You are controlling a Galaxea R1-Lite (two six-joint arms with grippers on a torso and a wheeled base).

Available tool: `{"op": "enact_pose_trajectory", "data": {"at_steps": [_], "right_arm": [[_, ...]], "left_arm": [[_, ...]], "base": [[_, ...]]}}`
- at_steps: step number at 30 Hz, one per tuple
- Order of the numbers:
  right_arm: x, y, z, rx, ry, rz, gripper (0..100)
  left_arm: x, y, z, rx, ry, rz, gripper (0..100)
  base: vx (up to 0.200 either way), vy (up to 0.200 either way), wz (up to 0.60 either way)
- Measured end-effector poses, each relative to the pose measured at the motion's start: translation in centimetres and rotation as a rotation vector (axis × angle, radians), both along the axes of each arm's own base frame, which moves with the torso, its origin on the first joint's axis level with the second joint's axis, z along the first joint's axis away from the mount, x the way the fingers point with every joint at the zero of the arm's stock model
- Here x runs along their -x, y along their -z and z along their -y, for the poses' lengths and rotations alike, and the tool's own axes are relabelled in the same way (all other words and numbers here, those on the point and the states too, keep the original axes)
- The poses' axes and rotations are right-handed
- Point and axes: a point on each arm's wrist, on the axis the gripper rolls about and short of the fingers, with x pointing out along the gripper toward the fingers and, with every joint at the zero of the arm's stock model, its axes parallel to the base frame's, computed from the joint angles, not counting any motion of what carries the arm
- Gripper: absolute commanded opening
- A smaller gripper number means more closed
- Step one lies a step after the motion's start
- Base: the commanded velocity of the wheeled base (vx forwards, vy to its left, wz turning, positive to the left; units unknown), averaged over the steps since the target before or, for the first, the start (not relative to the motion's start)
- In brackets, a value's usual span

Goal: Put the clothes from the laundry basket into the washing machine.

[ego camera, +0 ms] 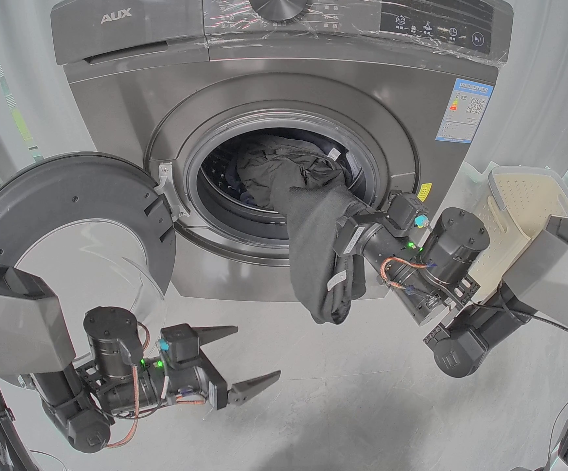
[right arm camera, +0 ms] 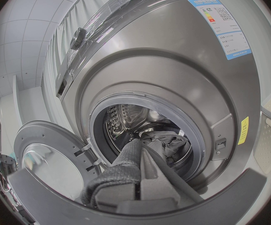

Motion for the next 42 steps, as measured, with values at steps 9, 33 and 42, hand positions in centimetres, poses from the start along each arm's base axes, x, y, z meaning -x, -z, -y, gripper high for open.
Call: {"op": "enact_pose_trajectory", "data": {"at_steps": [9,33,42], "right_arm": [[1.2,0.2,-1.6,0.005,-0.052,-0.006,0],[4.0,0.9,-4.5,0.000,-0.131,-0.041,0],[5.2,0.8,-5.2,-0.009,-0.152,-0.054,0]], "left_arm": [[-5.8,-1.8,3.2,0.120,-0.107,0.151,100],[-11.8,1.2,7.4,0.185,-0.122,0.205,100],[-13.8,1.9,7.5,0.199,-0.202,0.235,0]], "base": [[0.000,0.000,0.00],[0.000,0.000,0.00],[0.000,0.000,0.00]]}}
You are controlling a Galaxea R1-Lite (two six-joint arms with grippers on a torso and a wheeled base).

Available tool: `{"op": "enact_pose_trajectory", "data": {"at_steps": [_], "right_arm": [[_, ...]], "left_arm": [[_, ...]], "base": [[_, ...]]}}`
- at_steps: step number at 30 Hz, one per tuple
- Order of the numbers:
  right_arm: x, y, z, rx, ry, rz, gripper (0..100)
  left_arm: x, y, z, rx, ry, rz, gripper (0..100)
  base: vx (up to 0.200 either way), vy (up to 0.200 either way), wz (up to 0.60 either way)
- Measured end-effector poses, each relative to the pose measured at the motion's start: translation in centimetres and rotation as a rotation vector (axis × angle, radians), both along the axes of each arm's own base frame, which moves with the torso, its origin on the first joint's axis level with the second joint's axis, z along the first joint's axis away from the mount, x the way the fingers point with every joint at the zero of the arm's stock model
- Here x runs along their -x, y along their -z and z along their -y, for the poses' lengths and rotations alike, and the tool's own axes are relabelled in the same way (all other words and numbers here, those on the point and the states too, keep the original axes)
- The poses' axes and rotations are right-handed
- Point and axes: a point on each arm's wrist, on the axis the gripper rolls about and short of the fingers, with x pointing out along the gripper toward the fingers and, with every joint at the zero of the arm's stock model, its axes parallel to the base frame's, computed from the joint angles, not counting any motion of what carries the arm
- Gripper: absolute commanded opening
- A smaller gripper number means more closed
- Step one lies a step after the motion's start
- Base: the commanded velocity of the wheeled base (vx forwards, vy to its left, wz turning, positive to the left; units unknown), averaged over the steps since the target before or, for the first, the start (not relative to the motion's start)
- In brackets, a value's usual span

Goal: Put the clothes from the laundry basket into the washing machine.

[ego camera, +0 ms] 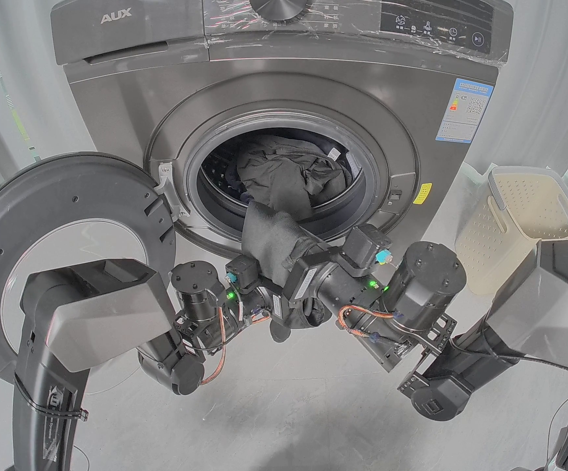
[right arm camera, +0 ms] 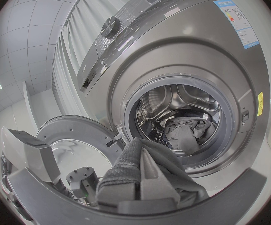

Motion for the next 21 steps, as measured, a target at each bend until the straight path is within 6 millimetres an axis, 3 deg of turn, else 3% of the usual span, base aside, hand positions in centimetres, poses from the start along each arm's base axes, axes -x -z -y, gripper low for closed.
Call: {"op": "enact_pose_trajectory", "data": {"at_steps": [5,11,21], "right_arm": [[-0.3,0.1,0.6,-0.001,0.015,-0.009,0],[-1.4,0.8,2.9,0.020,0.076,-0.043,0],[-1.9,4.3,4.1,0.095,0.112,-0.137,0]], "left_arm": [[-1.2,-0.3,-0.6,0.040,-0.090,0.008,0],[-2.2,-1.8,-2.1,0.100,-0.165,0.021,0],[-0.8,-4.6,-2.7,0.127,-0.164,0.045,0]], "base": [[0.000,0.000,0.00],[0.000,0.000,0.00],[0.000,0.000,0.00]]}}
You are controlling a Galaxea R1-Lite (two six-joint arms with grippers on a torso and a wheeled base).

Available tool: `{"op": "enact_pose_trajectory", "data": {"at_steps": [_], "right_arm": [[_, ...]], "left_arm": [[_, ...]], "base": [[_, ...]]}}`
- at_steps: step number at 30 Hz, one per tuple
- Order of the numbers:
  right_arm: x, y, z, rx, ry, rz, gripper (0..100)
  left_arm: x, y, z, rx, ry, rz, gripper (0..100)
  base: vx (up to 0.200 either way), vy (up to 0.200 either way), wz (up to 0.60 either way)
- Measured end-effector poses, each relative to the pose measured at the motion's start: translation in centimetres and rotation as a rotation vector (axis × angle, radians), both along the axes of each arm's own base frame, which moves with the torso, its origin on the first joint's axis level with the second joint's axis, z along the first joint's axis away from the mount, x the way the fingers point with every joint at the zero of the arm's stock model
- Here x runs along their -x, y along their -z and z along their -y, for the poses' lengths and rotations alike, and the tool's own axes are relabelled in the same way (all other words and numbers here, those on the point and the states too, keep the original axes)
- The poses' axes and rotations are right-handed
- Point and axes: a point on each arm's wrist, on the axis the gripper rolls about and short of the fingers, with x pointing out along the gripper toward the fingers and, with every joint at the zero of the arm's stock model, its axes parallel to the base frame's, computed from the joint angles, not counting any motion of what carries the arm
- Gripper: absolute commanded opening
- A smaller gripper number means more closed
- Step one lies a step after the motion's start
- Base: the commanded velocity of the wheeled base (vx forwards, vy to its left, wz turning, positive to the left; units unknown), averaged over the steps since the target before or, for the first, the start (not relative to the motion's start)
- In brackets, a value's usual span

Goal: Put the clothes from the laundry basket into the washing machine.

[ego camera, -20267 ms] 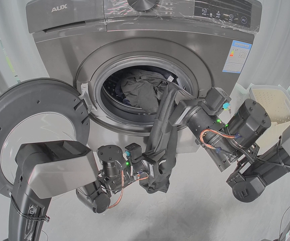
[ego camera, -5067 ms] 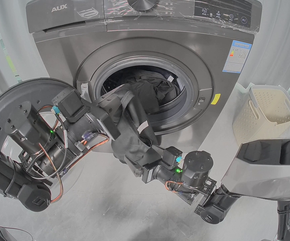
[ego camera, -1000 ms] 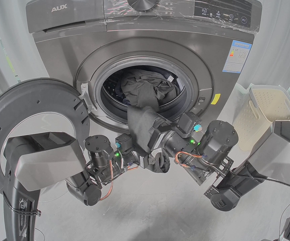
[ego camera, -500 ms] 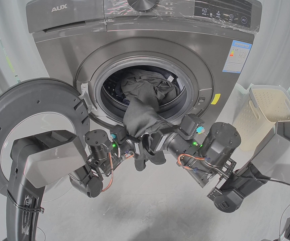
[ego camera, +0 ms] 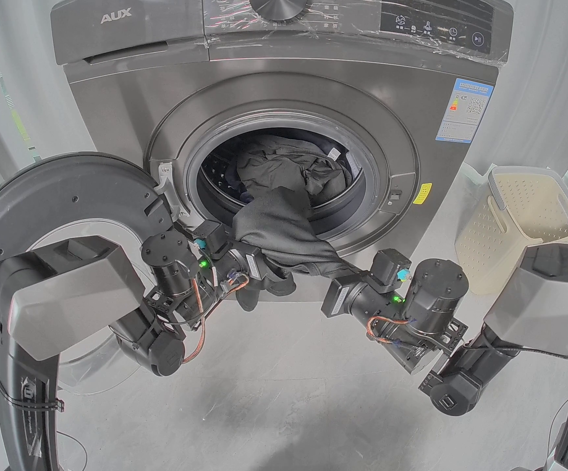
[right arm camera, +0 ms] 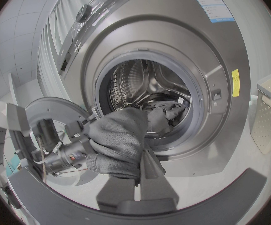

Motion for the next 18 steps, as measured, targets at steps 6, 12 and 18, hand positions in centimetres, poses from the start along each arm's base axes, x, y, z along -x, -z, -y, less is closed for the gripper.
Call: {"op": "enact_pose_trajectory", "data": {"at_steps": [6,12,18], "right_arm": [[-0.5,1.0,-0.6,0.010,-0.002,-0.008,0],[-0.4,1.1,-1.1,0.008,-0.014,-0.003,100],[1.0,1.1,-0.3,0.042,-0.040,-0.020,100]], "left_arm": [[2.1,-1.2,0.0,-0.005,0.030,-0.008,0],[3.8,-2.0,0.0,-0.011,0.051,-0.015,0],[5.0,-2.5,-0.3,-0.019,0.056,-0.025,0]], "base": [[0.000,0.000,0.00],[0.000,0.000,0.00],[0.000,0.000,0.00]]}}
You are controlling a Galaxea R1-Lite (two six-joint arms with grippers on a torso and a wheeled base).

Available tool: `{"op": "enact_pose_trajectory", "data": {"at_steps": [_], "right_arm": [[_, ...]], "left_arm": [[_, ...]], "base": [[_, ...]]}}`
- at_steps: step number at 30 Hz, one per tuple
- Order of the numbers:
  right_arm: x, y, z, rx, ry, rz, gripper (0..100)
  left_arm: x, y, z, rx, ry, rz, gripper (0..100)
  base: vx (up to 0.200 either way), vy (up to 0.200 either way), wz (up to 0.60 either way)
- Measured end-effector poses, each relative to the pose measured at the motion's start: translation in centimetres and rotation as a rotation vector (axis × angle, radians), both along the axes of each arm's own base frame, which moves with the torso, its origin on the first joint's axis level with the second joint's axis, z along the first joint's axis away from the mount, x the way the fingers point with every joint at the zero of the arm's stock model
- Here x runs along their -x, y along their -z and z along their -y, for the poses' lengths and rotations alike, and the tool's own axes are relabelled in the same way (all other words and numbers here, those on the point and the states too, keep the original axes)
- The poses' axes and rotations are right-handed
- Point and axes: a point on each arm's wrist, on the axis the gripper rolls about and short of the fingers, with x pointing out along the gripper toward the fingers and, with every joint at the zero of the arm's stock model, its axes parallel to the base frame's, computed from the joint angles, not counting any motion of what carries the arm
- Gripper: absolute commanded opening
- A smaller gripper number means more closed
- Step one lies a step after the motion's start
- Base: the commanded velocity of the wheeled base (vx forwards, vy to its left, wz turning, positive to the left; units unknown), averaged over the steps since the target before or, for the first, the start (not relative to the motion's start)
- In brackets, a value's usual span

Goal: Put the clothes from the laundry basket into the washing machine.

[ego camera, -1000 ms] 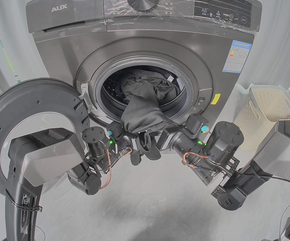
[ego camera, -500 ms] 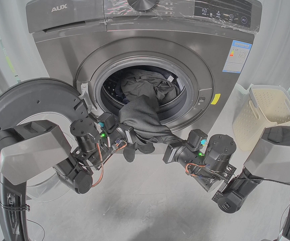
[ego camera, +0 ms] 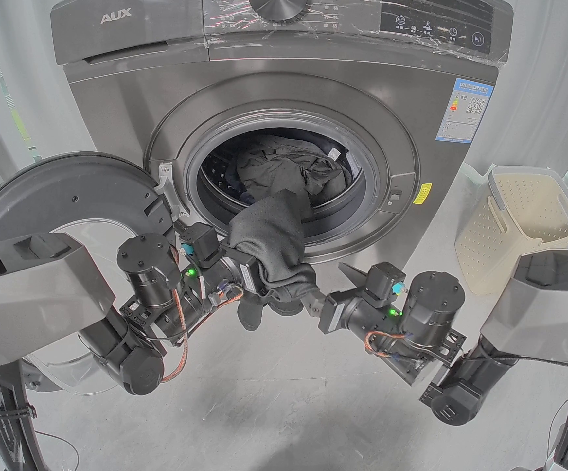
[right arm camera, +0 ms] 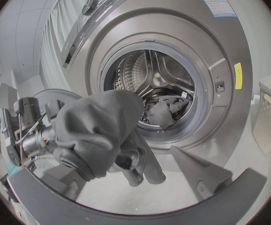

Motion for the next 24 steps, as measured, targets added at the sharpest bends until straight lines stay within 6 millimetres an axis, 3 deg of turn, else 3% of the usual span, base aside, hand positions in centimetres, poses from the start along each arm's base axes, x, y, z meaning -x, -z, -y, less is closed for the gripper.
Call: {"op": "enact_pose_trajectory", "data": {"at_steps": [5,13,18,24], "right_arm": [[2.7,0.1,2.1,0.080,-0.053,-0.041,100],[6.9,-1.6,5.0,0.130,-0.139,-0.034,100],[7.3,-1.5,5.8,0.141,-0.127,-0.050,100],[6.2,-0.5,6.8,0.161,-0.076,-0.084,100]], "left_arm": [[1.1,-0.5,-0.7,-0.007,-0.012,-0.005,0],[3.0,-1.0,-1.8,-0.025,-0.023,-0.025,0],[3.8,-0.5,-2.2,-0.043,-0.027,-0.054,0],[4.4,0.2,-2.6,-0.070,-0.032,-0.086,0]], "base": [[0.000,0.000,0.00],[0.000,0.000,0.00],[0.000,0.000,0.00],[0.000,0.000,0.00]]}}
